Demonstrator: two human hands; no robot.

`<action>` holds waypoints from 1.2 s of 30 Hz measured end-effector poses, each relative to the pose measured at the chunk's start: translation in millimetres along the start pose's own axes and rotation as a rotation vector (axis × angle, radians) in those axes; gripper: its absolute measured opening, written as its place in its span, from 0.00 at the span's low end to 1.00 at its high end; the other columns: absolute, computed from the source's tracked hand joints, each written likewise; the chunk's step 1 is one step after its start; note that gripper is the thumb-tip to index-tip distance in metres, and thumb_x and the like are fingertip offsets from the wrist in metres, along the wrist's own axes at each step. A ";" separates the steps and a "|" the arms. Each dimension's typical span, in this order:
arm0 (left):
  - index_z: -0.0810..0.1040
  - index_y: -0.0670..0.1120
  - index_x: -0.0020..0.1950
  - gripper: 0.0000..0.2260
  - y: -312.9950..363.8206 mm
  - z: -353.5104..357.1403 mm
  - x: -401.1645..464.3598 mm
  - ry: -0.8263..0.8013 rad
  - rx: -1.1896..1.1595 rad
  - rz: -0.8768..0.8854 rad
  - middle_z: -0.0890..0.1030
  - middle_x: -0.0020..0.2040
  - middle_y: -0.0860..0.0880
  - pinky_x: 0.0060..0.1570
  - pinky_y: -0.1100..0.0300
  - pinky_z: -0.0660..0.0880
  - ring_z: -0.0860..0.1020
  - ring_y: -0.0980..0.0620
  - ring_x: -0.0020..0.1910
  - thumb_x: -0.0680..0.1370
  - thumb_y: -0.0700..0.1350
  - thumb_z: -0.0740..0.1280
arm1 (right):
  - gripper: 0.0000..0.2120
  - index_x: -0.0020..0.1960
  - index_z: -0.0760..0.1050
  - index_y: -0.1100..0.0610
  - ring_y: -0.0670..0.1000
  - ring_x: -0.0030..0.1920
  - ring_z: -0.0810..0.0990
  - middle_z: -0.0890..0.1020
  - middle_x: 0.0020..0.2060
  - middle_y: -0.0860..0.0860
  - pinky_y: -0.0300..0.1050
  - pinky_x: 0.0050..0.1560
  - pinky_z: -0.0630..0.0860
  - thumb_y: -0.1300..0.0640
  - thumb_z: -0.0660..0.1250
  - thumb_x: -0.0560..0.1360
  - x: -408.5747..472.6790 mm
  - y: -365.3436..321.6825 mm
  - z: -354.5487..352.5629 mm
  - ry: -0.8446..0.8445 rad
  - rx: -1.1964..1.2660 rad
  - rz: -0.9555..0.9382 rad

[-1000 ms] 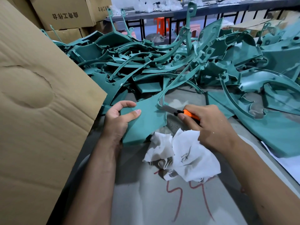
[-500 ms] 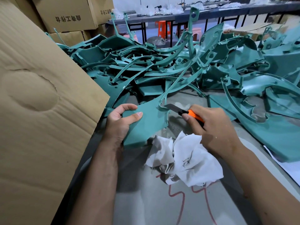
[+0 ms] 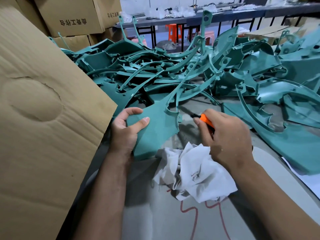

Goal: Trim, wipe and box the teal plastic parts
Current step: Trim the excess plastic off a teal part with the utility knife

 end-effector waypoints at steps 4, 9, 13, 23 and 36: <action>0.74 0.53 0.69 0.29 17.7 5.0 -10.7 0.150 0.130 0.351 0.79 0.67 0.49 0.61 0.51 0.79 0.81 0.49 0.62 0.73 0.31 0.74 | 0.12 0.43 0.70 0.54 0.43 0.30 0.68 0.69 0.30 0.44 0.36 0.31 0.58 0.54 0.63 0.85 2.9 15.8 -0.3 0.107 0.102 0.160; 0.76 0.52 0.54 0.18 17.0 25.0 -23.6 0.205 0.106 0.450 0.83 0.52 0.47 0.50 0.49 0.82 0.83 0.50 0.50 0.72 0.35 0.75 | 0.06 0.59 0.77 0.56 0.42 0.34 0.78 0.79 0.35 0.47 0.27 0.38 0.71 0.61 0.64 0.83 0.1 16.6 8.9 0.022 0.386 0.261; 0.73 0.50 0.48 0.17 15.8 33.0 -28.7 0.194 0.101 0.457 0.82 0.46 0.43 0.43 0.53 0.81 0.84 0.47 0.43 0.73 0.33 0.77 | 0.08 0.52 0.77 0.51 0.59 0.28 0.83 0.82 0.32 0.55 0.62 0.31 0.83 0.61 0.61 0.85 -6.5 10.3 17.9 -0.062 0.837 0.509; 0.69 0.35 0.40 0.13 8.1 65.7 -37.8 -0.061 0.025 0.389 0.76 0.38 0.35 0.35 0.59 0.71 0.74 0.49 0.35 0.75 0.31 0.74 | 0.08 0.56 0.79 0.49 0.57 0.26 0.83 0.81 0.35 0.56 0.57 0.25 0.81 0.60 0.63 0.85 -7.3 -13.0 5.6 0.020 0.871 0.292; 0.80 0.44 0.42 0.03 -21.8 84.4 -36.2 -0.484 0.449 0.291 0.84 0.37 0.46 0.36 0.46 0.79 0.82 0.51 0.37 0.73 0.42 0.68 | 0.12 0.64 0.81 0.54 0.48 0.35 0.79 0.82 0.42 0.45 0.43 0.37 0.75 0.59 0.66 0.82 -2.5 -18.2 3.0 -0.039 0.526 -0.034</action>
Point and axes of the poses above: each hand's wrist, its own x-axis towards the middle knuckle, its own z-axis out of the palm, y = z × x, the point moved 6 cm from there along x, towards the middle knuckle
